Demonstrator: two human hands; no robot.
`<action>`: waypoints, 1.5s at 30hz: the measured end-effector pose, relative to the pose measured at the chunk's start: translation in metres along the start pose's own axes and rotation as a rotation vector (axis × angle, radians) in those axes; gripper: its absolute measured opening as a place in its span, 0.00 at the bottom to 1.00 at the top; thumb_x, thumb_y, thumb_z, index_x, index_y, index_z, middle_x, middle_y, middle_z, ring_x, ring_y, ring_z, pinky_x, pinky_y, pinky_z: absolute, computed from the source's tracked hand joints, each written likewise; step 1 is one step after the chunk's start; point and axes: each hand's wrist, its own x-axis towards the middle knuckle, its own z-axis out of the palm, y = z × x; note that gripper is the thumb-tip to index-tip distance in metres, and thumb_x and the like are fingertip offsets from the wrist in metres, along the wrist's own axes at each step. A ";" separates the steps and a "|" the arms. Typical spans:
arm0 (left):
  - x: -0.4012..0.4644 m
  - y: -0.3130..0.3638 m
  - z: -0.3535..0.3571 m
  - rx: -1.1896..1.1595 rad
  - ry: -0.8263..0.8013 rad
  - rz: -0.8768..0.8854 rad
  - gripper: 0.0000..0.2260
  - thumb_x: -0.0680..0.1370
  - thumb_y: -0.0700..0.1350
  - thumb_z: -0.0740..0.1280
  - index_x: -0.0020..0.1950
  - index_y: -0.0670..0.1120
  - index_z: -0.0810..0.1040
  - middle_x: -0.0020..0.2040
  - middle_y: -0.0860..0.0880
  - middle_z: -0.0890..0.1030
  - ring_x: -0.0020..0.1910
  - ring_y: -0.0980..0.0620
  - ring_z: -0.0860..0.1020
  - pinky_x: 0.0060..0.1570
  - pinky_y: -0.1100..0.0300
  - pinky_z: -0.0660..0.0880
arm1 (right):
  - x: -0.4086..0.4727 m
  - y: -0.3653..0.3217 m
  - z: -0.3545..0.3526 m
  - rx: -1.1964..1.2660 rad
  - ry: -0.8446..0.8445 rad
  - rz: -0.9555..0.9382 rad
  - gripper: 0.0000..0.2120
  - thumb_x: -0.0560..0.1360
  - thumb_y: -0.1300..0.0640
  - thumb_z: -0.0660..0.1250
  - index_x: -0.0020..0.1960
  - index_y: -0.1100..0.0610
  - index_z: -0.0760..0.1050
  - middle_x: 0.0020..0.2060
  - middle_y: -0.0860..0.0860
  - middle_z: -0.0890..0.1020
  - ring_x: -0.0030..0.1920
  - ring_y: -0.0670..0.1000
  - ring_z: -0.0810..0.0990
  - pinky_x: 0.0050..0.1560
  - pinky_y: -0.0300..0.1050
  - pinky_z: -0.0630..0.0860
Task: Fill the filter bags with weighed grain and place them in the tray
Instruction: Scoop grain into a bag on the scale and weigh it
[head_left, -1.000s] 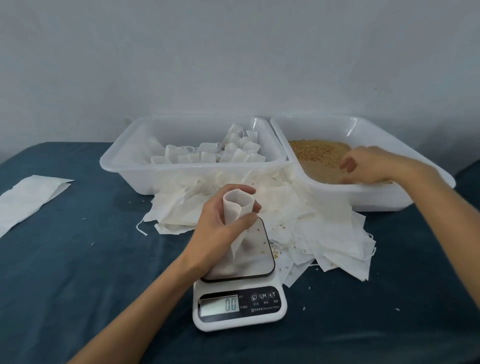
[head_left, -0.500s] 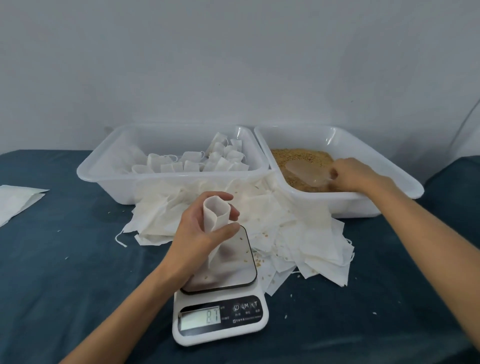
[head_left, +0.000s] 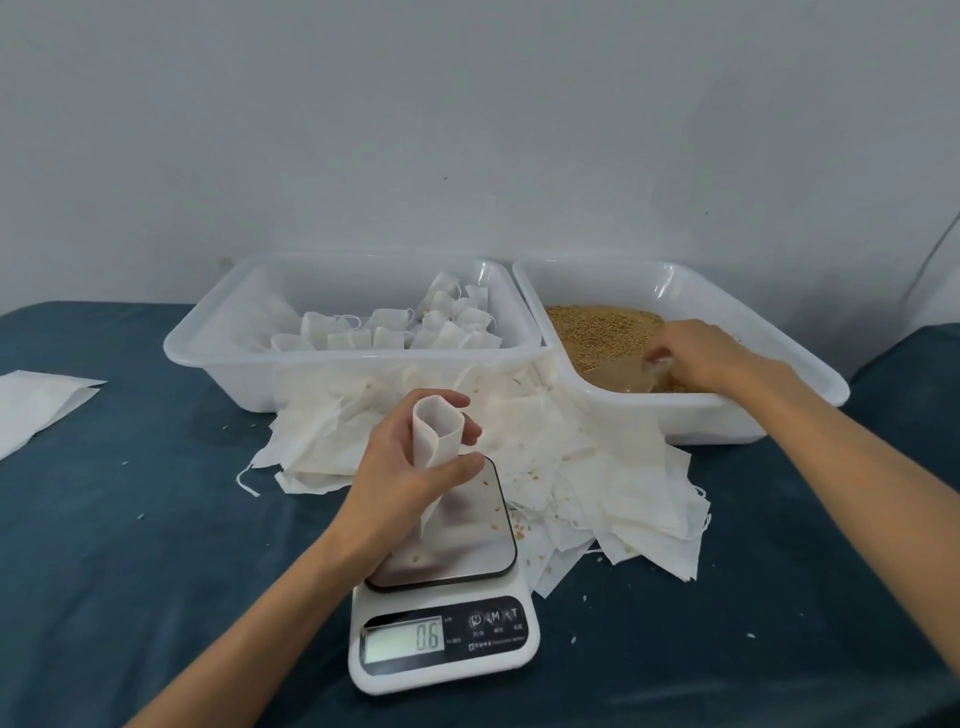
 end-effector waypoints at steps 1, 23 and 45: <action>0.000 0.000 0.000 0.000 -0.003 -0.002 0.20 0.71 0.44 0.77 0.61 0.54 0.79 0.50 0.48 0.85 0.52 0.50 0.83 0.51 0.63 0.78 | 0.000 0.002 0.001 0.065 -0.015 -0.009 0.12 0.75 0.66 0.70 0.56 0.56 0.84 0.57 0.53 0.84 0.58 0.56 0.80 0.60 0.53 0.75; 0.002 -0.004 0.000 0.005 0.005 -0.003 0.21 0.70 0.46 0.77 0.62 0.52 0.79 0.51 0.47 0.85 0.53 0.48 0.83 0.56 0.50 0.79 | -0.010 0.022 0.002 0.498 0.104 0.178 0.05 0.75 0.62 0.75 0.50 0.56 0.84 0.53 0.52 0.85 0.58 0.54 0.81 0.60 0.47 0.72; -0.002 0.001 0.003 -0.067 0.010 -0.032 0.14 0.76 0.34 0.75 0.58 0.46 0.80 0.51 0.43 0.85 0.51 0.56 0.84 0.49 0.66 0.78 | -0.088 -0.113 -0.102 0.422 0.158 -0.472 0.16 0.75 0.61 0.75 0.61 0.49 0.83 0.48 0.38 0.82 0.51 0.37 0.79 0.55 0.36 0.72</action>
